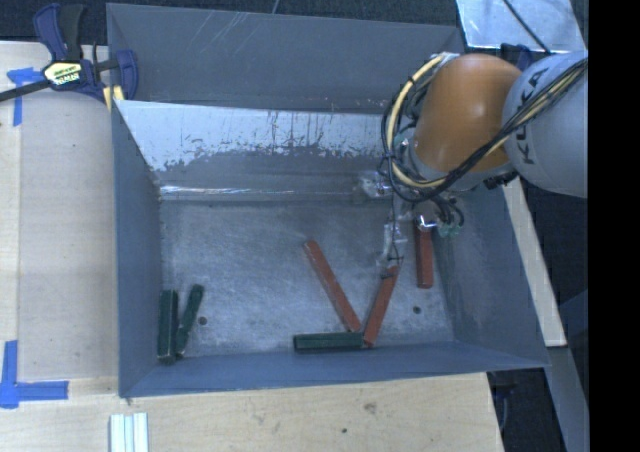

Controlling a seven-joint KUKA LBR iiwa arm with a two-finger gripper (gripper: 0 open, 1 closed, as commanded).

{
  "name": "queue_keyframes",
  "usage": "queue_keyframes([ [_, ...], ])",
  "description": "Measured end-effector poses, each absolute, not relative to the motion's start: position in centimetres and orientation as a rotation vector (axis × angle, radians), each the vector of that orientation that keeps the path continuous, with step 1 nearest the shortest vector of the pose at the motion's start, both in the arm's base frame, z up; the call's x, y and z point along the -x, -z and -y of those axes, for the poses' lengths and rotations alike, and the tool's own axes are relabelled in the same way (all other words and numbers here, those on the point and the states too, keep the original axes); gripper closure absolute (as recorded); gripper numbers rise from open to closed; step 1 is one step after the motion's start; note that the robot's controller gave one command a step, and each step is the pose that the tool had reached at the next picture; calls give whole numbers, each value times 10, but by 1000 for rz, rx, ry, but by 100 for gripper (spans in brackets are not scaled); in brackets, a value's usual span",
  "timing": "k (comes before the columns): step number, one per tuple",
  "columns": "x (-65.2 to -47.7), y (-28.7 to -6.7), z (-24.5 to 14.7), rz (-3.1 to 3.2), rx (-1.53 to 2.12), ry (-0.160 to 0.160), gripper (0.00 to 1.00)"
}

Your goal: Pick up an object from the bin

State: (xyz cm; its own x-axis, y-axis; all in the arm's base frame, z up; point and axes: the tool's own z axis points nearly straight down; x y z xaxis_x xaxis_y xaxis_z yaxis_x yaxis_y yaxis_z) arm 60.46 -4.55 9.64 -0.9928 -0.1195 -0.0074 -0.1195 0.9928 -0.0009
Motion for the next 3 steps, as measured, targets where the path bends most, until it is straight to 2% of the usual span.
queue_keyframes([
  [1,-614,-90,74,-3135,80,2,0],
  [2,-582,-92,83,-3112,385,0,0],
  [3,-537,-73,105,-3090,565,7,0],
])
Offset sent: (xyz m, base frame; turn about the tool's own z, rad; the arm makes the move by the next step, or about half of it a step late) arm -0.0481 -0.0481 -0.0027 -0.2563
